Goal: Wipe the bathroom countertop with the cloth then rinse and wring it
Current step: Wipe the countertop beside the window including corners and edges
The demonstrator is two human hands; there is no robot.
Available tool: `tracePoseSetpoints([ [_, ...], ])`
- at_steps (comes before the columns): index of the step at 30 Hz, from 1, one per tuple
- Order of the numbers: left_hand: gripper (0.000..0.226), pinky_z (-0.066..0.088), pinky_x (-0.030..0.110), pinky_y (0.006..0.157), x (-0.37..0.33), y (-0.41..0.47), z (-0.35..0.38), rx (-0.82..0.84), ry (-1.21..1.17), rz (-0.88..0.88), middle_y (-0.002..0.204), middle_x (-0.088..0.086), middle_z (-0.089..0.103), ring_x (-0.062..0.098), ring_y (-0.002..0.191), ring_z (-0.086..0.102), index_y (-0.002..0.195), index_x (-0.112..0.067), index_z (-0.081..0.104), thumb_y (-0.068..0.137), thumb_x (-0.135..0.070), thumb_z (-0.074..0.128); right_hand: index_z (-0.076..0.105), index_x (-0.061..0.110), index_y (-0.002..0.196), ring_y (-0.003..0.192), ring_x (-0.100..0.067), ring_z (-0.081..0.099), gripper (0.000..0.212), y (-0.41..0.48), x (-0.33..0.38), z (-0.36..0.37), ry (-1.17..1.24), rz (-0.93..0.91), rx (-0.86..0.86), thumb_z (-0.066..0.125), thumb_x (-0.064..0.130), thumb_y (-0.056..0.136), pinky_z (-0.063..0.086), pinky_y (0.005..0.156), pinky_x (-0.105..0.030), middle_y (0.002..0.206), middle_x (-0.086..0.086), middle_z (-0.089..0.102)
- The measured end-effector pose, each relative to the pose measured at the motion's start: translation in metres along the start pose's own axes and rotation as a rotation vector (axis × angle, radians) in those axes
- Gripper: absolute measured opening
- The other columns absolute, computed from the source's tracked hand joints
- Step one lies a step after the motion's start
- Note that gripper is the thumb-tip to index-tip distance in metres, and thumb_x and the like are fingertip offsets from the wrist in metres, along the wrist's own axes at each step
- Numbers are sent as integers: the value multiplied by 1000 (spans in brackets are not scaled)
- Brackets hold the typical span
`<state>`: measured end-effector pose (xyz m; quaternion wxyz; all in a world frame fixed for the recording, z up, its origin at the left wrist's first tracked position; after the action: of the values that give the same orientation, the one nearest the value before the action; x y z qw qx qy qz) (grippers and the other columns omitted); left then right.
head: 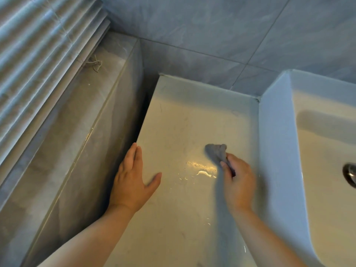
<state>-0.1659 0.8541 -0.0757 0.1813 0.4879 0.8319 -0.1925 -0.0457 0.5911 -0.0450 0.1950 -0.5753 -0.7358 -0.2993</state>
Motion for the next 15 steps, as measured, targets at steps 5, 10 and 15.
tracePoseSetpoints([
  [5,93,29,37,109,0,0,-1,-4,22,-4,159,-7,0,18,143,17,151,-16,10,81,-59,53,52,32,77,71,-10,46,20,-32,16,3,46,44,62,58,17,88,30,60,-23,66,20,46],
  [10,93,29,38,109,-1,0,0,5,37,-6,159,-5,0,20,143,17,152,-16,9,82,-58,53,67,24,108,89,-16,61,22,-24,9,-35,81,245,-182,63,15,88,46,73,-27,95,11,68],
  [15,93,30,39,109,-2,-1,-1,8,44,-5,159,-7,-2,20,143,16,152,-16,8,82,-59,52,45,13,136,128,-22,44,49,-4,5,-69,-244,235,-347,59,10,88,39,99,-31,137,-5,50],
])
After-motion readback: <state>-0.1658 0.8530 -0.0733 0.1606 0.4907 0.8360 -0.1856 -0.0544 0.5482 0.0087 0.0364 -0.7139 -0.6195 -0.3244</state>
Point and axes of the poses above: each hand's wrist, its own y-axis towards the middle knuckle, its own z-axis out of the palm, x = y × z, the point moved 8 cm from there along y, towards the middle knuckle
